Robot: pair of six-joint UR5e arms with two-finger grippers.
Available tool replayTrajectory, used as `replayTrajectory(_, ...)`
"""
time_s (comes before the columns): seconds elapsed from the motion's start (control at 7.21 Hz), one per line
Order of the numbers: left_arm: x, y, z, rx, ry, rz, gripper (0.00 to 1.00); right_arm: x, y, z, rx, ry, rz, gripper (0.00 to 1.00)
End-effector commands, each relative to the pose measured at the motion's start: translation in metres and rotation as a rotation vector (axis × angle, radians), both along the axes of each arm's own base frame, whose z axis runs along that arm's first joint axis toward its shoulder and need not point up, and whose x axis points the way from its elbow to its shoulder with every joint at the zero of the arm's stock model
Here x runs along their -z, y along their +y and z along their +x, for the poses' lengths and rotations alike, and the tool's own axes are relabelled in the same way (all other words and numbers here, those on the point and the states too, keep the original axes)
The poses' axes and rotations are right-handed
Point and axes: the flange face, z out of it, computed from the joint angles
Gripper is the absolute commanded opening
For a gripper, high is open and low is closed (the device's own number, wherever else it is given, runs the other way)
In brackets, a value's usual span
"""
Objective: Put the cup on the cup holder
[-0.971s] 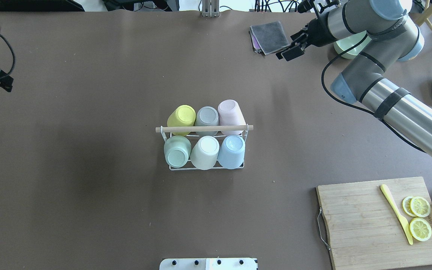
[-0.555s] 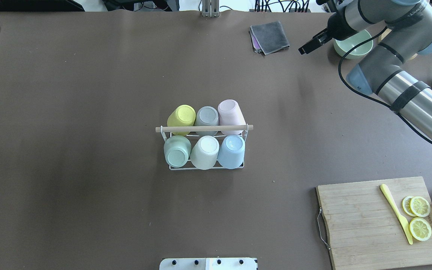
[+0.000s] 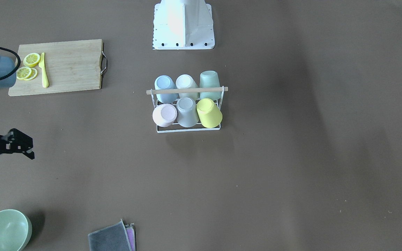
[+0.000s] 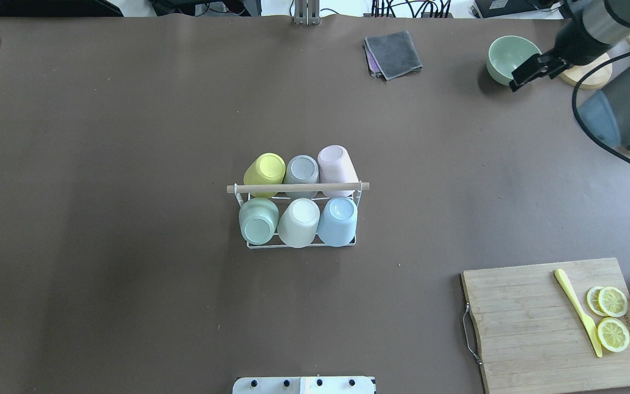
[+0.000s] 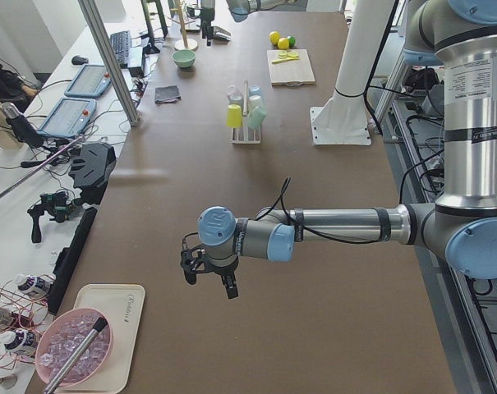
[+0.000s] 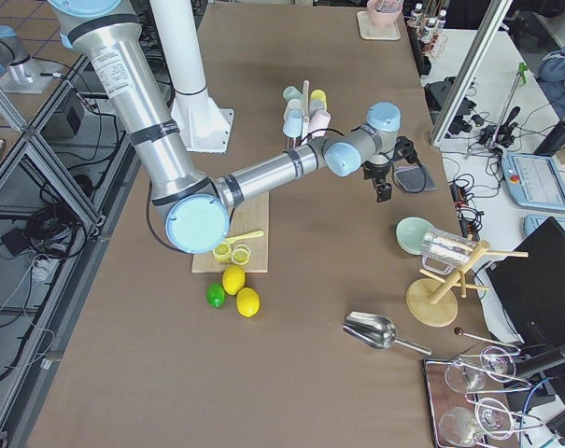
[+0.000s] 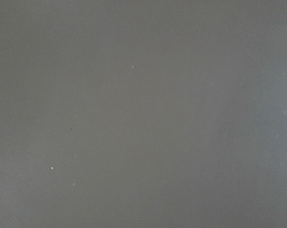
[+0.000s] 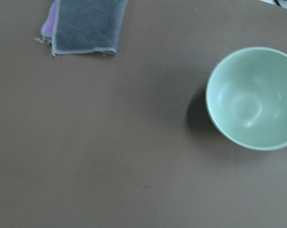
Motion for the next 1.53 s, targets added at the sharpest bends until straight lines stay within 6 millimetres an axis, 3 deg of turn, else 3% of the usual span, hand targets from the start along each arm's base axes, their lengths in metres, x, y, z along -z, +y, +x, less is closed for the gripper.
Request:
replayTrajectory(0.0,0.005,0.005,-0.011,0.023,-0.037,0.013,0.98,-0.099,0.066,0.091,-0.106,0.101,-0.161,1.0)
replayTrajectory(0.14,0.006,0.005,-0.014,0.029,-0.044,0.016,0.98,-0.13,0.09,0.117,-0.135,0.11,-0.217,0.99)
replayTrajectory(0.28,0.008,0.013,-0.019,0.038,-0.055,0.023,0.98,-0.155,0.107,0.157,-0.198,0.108,-0.276,0.99)
replayTrajectory(0.42,0.002,0.018,-0.024,-0.036,-0.113,0.089,0.98,-0.168,0.117,0.179,-0.229,0.087,-0.324,1.0)
replayTrajectory(0.69,-0.002,0.048,-0.042,-0.077,-0.122,0.14,0.98,-0.179,0.13,0.204,-0.261,0.006,-0.558,1.0)
replayTrajectory(0.83,-0.01,0.053,-0.042,-0.081,-0.131,0.121,0.98,-0.169,0.12,0.213,-0.292,0.015,-0.642,1.0)
replayTrajectory(0.97,-0.001,0.042,-0.041,-0.084,-0.143,0.145,0.98,-0.175,0.128,0.22,-0.307,0.025,-0.691,1.0)
replayTrajectory(1.11,-0.003,0.042,-0.044,-0.083,-0.18,0.143,0.98,-0.195,0.147,0.226,-0.306,0.034,-0.716,1.0)
replayTrajectory(1.39,-0.015,0.04,-0.047,-0.098,-0.269,0.128,0.98,-0.229,0.18,0.235,-0.254,0.067,-0.55,1.0)
